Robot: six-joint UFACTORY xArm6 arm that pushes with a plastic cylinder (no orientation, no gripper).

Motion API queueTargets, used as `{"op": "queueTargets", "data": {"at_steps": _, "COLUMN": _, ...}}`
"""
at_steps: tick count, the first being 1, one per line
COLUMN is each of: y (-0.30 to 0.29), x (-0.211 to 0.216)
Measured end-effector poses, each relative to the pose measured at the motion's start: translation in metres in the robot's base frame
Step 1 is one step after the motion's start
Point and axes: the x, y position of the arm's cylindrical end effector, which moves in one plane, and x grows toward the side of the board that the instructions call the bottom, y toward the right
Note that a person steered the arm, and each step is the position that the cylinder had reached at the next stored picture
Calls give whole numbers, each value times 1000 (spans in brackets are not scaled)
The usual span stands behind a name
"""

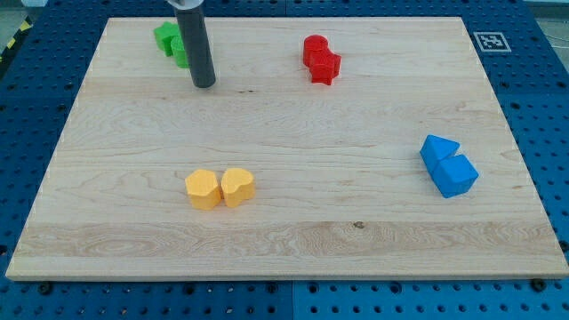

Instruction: Move your arm towards the right side of the board

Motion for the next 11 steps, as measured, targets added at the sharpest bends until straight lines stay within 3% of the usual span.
{"op": "queueTargets", "data": {"at_steps": 5, "y": 95, "x": 8}}
{"op": "queueTargets", "data": {"at_steps": 11, "y": 136, "x": 19}}
